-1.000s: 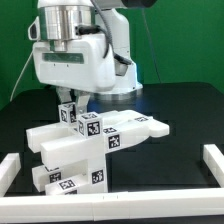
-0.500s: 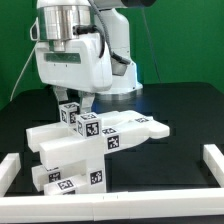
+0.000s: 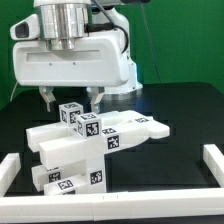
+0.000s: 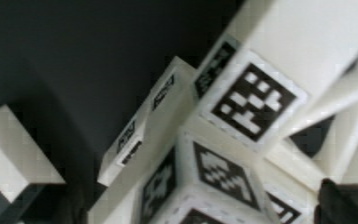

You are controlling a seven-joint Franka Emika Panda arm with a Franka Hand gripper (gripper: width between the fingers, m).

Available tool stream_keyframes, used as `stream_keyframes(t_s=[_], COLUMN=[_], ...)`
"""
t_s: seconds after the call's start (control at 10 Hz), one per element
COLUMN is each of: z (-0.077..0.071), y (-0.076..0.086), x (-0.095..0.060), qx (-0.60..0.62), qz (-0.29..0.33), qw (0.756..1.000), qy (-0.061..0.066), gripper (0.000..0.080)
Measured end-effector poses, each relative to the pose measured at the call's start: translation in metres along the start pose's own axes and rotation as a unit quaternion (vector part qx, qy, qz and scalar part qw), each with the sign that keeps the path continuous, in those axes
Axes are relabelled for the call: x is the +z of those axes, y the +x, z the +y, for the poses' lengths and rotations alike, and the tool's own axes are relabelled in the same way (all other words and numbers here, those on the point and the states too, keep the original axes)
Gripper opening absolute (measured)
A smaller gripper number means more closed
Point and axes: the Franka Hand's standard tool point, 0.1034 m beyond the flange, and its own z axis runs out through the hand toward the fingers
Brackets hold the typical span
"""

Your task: Assemble chair

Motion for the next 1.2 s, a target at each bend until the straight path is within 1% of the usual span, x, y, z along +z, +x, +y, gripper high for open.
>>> stream_keyframes(t_s=[0.1, 0.3, 0.4, 0.5, 0.6, 0.7, 0.9, 1.1, 1.2], z=[0.0008, -0.0015, -0.0026, -0.0031, 0.0014, 0.0068, 0.0065, 0.0065, 0.0064], y=[0.0003, -0.0009, -0.0005, 0.0, 0.0008, 0.0022, 0.0021, 0.0021, 0.0021], x=[-0.0001, 0.0004, -0.0002, -0.0004, 0.0002, -0.0002, 0.0001, 0.0001, 0.0002], qx=[-0.043, -0.155, -0.239, -0.321, -0.372, -0.373, -0.344, -0.263, -0.242], qz=[0.0, -0.005, -0.008, -0.01, -0.012, -0.012, -0.011, -0.009, -0.009], qw=[0.999, 0.988, 0.971, 0.947, 0.928, 0.928, 0.939, 0.964, 0.97], qy=[-0.002, -0.015, -0.021, -0.021, -0.02, -0.02, -0.021, -0.022, -0.022], gripper=[0.0649, 0.0649, 0.0649, 0.0649, 0.0649, 0.0649, 0.0637, 0.028, 0.028])
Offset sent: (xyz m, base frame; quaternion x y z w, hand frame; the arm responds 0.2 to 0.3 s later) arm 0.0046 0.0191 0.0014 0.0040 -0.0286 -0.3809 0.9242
